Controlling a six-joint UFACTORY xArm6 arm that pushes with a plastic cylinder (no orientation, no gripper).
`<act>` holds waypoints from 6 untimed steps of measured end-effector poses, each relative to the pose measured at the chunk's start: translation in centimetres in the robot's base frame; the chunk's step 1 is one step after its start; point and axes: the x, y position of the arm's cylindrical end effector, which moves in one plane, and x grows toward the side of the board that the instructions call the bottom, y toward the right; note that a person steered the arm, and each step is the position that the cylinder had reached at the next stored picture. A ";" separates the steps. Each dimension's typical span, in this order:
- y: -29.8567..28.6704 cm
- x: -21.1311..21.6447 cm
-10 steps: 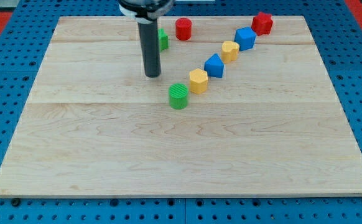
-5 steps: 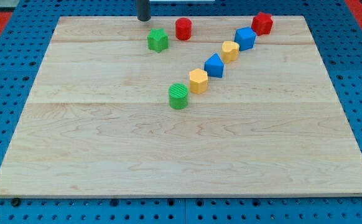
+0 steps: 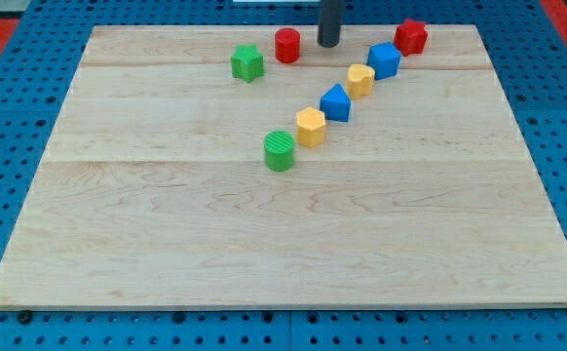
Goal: Slide the red circle towards the left side of green star
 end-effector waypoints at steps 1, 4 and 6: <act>-5.4 -1.2; -17.5 -0.2; -18.5 0.9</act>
